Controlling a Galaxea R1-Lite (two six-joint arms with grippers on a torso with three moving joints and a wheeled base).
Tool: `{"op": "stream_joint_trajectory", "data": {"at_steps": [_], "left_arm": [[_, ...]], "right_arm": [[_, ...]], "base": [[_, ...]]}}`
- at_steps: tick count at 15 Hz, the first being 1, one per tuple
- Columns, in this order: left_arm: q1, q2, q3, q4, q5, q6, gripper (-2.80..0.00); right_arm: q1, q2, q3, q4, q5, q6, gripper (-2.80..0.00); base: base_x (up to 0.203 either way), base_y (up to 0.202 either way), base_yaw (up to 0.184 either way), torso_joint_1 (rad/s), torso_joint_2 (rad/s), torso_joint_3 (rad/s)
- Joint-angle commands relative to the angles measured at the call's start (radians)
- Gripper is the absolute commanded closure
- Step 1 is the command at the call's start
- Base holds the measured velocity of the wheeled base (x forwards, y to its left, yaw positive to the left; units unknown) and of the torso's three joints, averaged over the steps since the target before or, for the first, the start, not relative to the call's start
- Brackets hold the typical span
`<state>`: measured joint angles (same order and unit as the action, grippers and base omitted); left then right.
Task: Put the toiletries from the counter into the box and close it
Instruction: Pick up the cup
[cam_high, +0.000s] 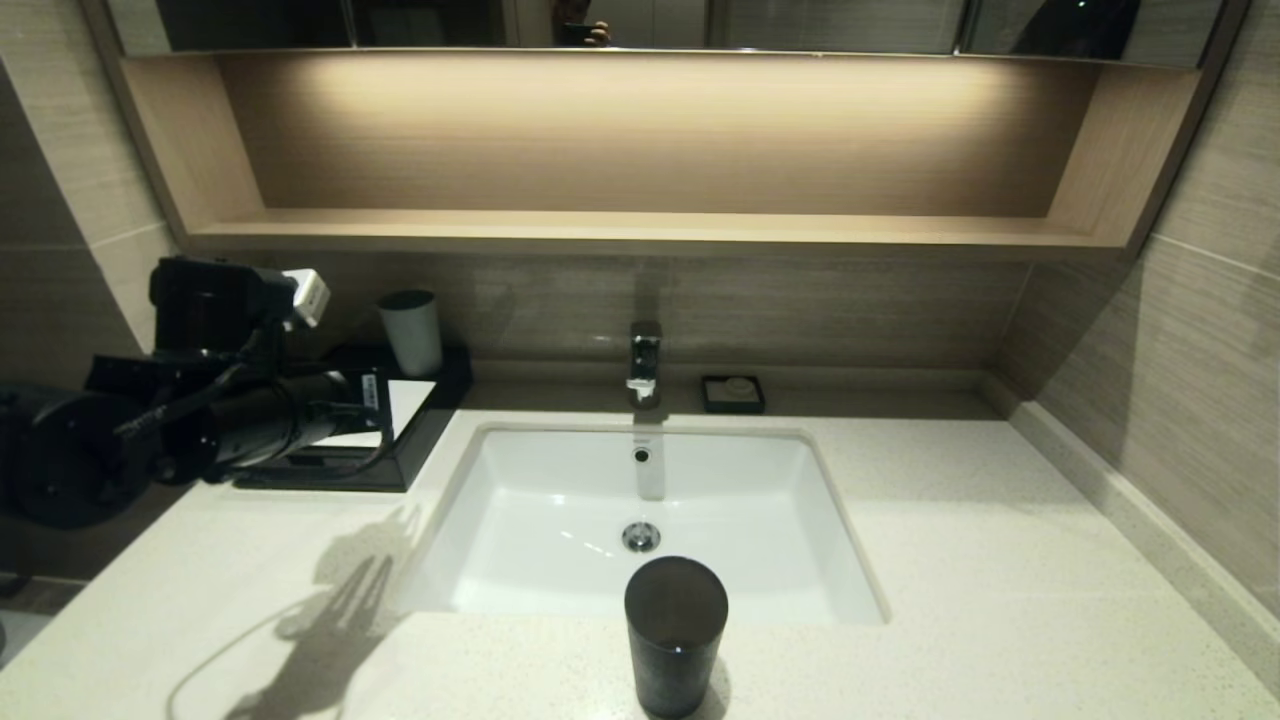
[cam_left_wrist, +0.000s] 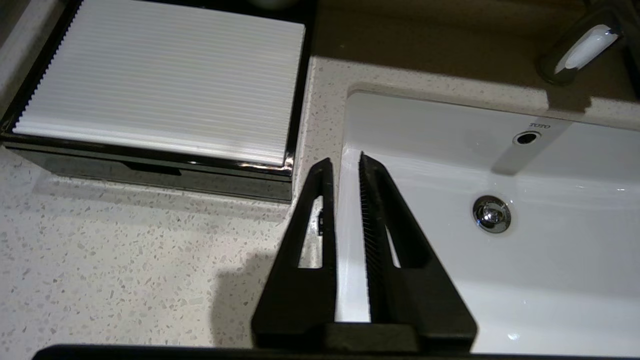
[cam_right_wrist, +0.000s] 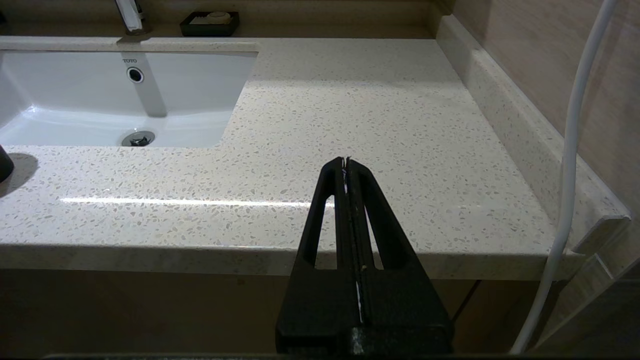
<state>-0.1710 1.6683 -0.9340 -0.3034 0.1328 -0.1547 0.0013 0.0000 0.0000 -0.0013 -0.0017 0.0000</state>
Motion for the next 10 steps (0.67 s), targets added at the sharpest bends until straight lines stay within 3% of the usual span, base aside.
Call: {"op": "stream_joint_trajectory", "data": {"at_steps": [1, 5, 10], "left_arm": [[-0.03, -0.007, -0.035, 0.041, 0.001, 0.005, -2.8], [-0.063, -0.023, -0.163, 0.192, 0.0, 0.008, -2.8], [-0.123, -0.038, -0.19, 0.267, -0.002, 0.036, -2.8]], "right_arm": [[0.0, 0.0, 0.002, 0.0, 0.0, 0.0, 0.0], [0.0, 0.0, 0.001, 0.0, 0.0, 0.0, 0.0], [0.0, 0.0, 0.002, 0.0, 0.0, 0.0, 0.0]], "base": [[0.0, 0.0, 0.0, 0.0, 0.0, 0.0], [0.0, 0.0, 0.0, 0.0, 0.0, 0.0], [0.0, 0.0, 0.0, 0.0, 0.0, 0.0]]}}
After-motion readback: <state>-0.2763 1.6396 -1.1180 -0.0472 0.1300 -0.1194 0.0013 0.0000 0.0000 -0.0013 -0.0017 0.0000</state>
